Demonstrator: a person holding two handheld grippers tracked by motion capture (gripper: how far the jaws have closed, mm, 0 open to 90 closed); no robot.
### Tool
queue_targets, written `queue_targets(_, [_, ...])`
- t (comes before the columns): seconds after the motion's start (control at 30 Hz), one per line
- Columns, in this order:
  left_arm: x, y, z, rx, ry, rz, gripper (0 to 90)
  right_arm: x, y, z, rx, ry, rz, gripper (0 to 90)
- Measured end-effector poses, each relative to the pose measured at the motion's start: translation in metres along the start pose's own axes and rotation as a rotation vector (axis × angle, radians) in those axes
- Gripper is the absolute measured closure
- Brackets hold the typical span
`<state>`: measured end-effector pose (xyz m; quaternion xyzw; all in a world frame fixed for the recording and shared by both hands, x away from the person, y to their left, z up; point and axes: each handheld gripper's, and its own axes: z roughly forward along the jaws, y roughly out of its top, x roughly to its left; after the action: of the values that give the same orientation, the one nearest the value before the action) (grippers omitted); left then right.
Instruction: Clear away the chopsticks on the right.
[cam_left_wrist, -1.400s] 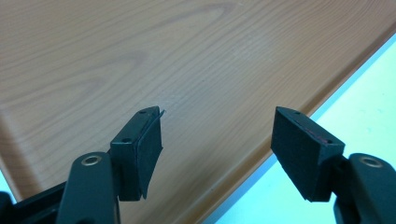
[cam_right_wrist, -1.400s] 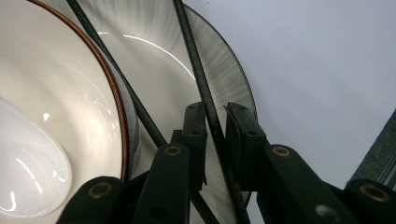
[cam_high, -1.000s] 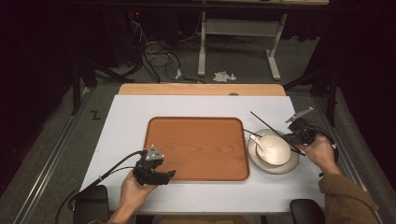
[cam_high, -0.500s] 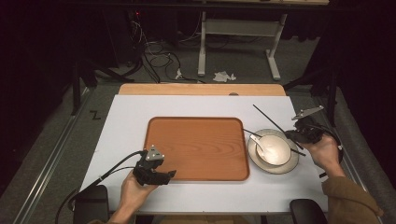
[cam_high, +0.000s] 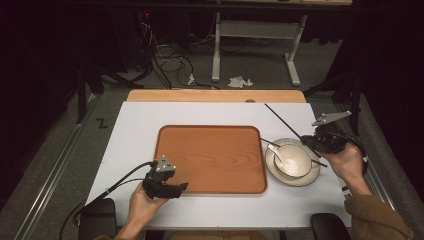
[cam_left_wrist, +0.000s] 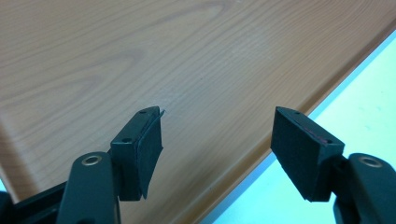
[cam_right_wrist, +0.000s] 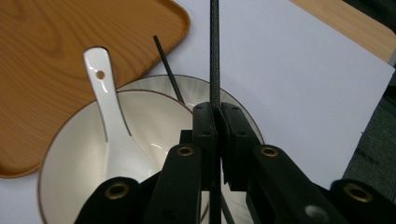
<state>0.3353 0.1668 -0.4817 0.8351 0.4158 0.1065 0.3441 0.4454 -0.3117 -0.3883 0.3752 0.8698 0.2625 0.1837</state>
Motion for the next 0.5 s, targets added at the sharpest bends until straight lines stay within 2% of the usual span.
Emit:
queue_targets(0.23, [0.000,0.001,0.001,0.000,-0.004,0.000,33.7,0.019,0.004,-0.004,-0.017,0.043,-0.006,86.3])
queue_targets(0.5, [0.000,0.002,0.001,-0.001,-0.007,0.008,33.6,0.052,0.006,-0.004,-0.040,0.104,-0.032,86.3])
